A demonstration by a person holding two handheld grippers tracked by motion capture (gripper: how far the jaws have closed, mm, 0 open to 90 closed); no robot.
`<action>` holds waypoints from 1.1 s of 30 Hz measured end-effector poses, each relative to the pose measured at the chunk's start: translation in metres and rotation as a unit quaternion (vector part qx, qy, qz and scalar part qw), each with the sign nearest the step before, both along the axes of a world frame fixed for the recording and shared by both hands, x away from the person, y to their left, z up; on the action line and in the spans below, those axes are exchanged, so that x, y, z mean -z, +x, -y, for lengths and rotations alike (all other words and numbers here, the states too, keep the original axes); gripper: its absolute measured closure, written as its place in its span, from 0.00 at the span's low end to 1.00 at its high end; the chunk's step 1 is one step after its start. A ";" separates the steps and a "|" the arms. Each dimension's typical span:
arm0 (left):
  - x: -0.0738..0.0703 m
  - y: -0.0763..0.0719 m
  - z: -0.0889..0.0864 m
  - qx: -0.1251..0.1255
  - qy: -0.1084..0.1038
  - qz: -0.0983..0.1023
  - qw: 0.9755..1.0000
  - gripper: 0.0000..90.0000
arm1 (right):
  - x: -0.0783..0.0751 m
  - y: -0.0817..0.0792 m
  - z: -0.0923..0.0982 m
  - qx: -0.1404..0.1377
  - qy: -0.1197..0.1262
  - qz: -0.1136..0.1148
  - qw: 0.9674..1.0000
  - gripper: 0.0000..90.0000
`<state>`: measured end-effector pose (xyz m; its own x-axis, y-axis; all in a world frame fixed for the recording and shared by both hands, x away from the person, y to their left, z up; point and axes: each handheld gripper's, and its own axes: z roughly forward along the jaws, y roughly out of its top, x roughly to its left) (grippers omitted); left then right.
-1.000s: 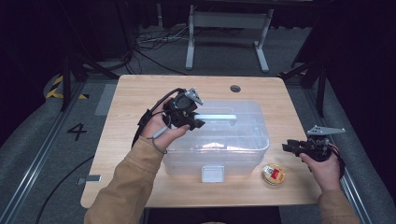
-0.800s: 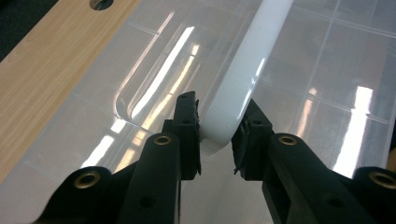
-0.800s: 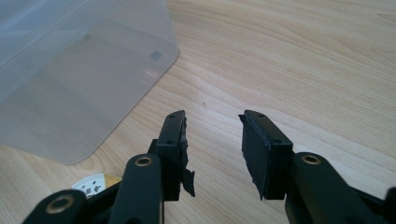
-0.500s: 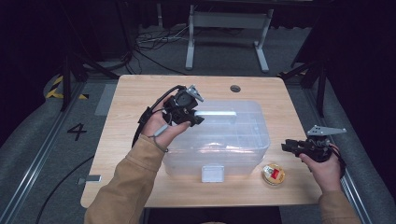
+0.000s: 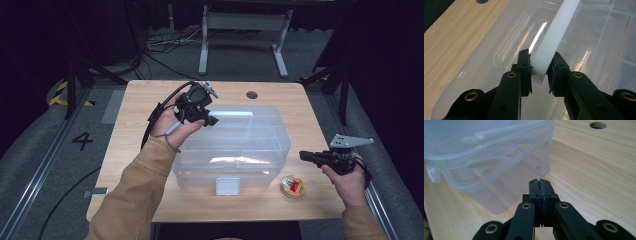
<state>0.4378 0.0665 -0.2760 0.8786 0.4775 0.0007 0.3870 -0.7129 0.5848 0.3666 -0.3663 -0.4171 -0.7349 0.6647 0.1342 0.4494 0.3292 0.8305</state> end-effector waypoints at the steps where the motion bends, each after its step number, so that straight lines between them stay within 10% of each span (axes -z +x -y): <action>1: -0.001 0.001 0.000 -0.001 -0.001 -0.002 1.000 0.82 | -0.001 -0.001 -0.002 -0.008 0.002 0.002 1.000 1.00; 13: -0.006 0.009 0.000 -0.004 -0.001 -0.012 1.000 0.82 | -0.015 -0.009 -0.032 -0.100 0.009 0.009 0.995 1.00; 33: -0.008 0.012 0.000 -0.004 -0.003 -0.021 1.000 0.81 | -0.019 -0.015 -0.046 -0.146 0.019 0.007 0.989 1.00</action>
<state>0.4501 0.0668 -0.2681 0.8737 0.4849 -0.0387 0.4171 -0.7060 0.5724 0.3512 -0.3199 -0.3979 -0.8964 0.4193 0.1438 0.3285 0.4106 0.8506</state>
